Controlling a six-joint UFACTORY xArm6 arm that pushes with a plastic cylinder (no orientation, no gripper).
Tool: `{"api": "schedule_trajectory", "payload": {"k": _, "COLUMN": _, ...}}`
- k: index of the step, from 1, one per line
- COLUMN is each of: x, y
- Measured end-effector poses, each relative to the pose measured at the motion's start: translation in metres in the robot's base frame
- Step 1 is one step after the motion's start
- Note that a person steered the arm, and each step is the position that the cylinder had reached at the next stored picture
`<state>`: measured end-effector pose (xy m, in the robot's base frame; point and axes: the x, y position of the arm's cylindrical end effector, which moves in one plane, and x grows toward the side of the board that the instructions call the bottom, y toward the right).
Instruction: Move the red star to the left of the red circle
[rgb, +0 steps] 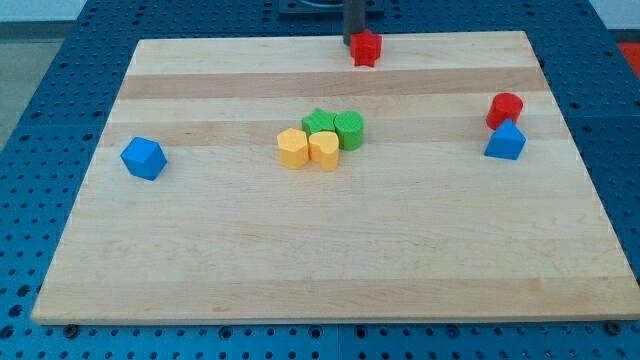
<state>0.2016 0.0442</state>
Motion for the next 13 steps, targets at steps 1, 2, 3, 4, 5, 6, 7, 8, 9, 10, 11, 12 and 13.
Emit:
{"api": "schedule_trajectory", "payload": {"k": 1, "x": 0.014, "y": 0.010}}
{"api": "schedule_trajectory", "payload": {"k": 2, "x": 0.026, "y": 0.009}}
{"api": "schedule_trajectory", "payload": {"k": 3, "x": 0.029, "y": 0.003}}
{"api": "schedule_trajectory", "payload": {"k": 4, "x": 0.042, "y": 0.003}}
{"api": "schedule_trajectory", "payload": {"k": 5, "x": 0.061, "y": 0.003}}
{"api": "schedule_trajectory", "payload": {"k": 6, "x": 0.082, "y": 0.003}}
{"api": "schedule_trajectory", "payload": {"k": 7, "x": 0.094, "y": 0.002}}
{"api": "schedule_trajectory", "payload": {"k": 8, "x": 0.097, "y": 0.011}}
{"api": "schedule_trajectory", "payload": {"k": 9, "x": 0.097, "y": 0.027}}
{"api": "schedule_trajectory", "payload": {"k": 10, "x": 0.097, "y": 0.045}}
{"api": "schedule_trajectory", "payload": {"k": 11, "x": 0.097, "y": 0.059}}
{"api": "schedule_trajectory", "payload": {"k": 12, "x": 0.097, "y": 0.077}}
{"api": "schedule_trajectory", "payload": {"k": 13, "x": 0.097, "y": 0.095}}
